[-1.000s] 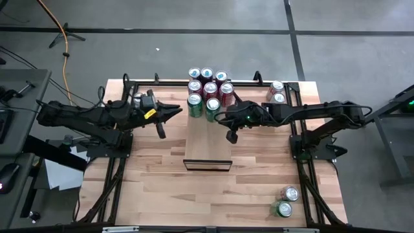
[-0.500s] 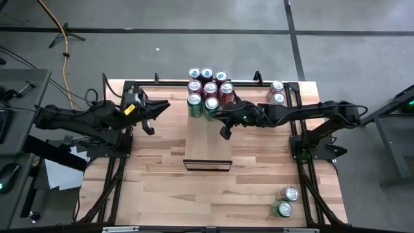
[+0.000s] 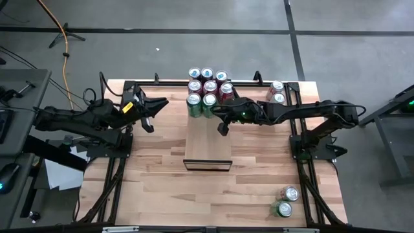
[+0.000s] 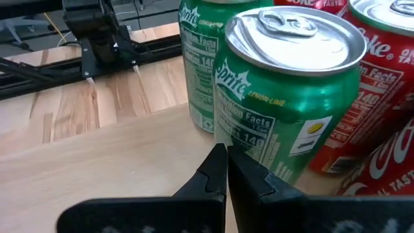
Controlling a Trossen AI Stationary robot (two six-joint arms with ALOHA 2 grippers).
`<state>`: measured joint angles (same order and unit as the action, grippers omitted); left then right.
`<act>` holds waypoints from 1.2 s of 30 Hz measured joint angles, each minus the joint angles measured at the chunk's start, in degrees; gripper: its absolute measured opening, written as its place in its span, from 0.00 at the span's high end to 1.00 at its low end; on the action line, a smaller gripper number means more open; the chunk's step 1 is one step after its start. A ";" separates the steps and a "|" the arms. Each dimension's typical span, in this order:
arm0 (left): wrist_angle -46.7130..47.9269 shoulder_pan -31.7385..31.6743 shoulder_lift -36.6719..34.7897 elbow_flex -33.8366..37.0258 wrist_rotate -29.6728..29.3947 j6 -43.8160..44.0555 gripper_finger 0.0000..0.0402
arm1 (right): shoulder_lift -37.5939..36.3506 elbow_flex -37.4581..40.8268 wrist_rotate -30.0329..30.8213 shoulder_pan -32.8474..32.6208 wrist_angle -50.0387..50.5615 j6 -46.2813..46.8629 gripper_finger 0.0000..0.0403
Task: Place canned beverage on shelf
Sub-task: Put the top green soda can on the shelf, then put the green soda can on the shelf
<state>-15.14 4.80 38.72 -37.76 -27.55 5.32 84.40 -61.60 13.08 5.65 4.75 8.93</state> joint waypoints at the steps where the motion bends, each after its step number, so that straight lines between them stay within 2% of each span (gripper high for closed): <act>1: 0.00 -0.06 -0.02 0.00 -0.02 0.02 1.00 | -0.02 0.00 -0.01 0.00 0.11 -0.01 1.00; 7: -0.15 -0.07 -0.02 0.00 -0.02 0.02 1.00 | -4.54 0.02 -1.32 -0.68 6.58 -1.46 1.00; 15: 0.41 -0.07 0.00 0.00 -0.07 -1.80 1.00 | -17.54 0.02 -1.51 -3.87 22.16 1.64 1.00; 21: 0.37 -0.04 0.00 0.00 -1.84 -4.06 1.00 | -24.20 0.02 -5.34 -6.74 25.83 5.78 1.00; 26: 0.76 -0.07 0.00 0.00 -5.65 -4.09 1.00 | -25.99 0.02 -9.30 -8.13 25.90 5.65 0.99; 30: 0.79 -0.07 0.00 0.00 -6.25 -3.58 1.00 | -25.55 0.05 -13.84 -9.29 25.27 5.64 0.88; 33: 0.79 -0.07 0.00 0.00 -6.25 -3.48 1.00 | -24.90 -0.82 -18.01 -11.77 23.51 5.88 0.72; 36: 0.79 -0.07 0.00 0.00 -6.27 -3.48 1.00 | -22.64 -6.17 -17.20 -16.16 26.18 7.51 0.53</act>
<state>-14.35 4.73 38.72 -37.76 -33.82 1.85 61.76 -67.78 -4.12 -10.51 30.93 16.44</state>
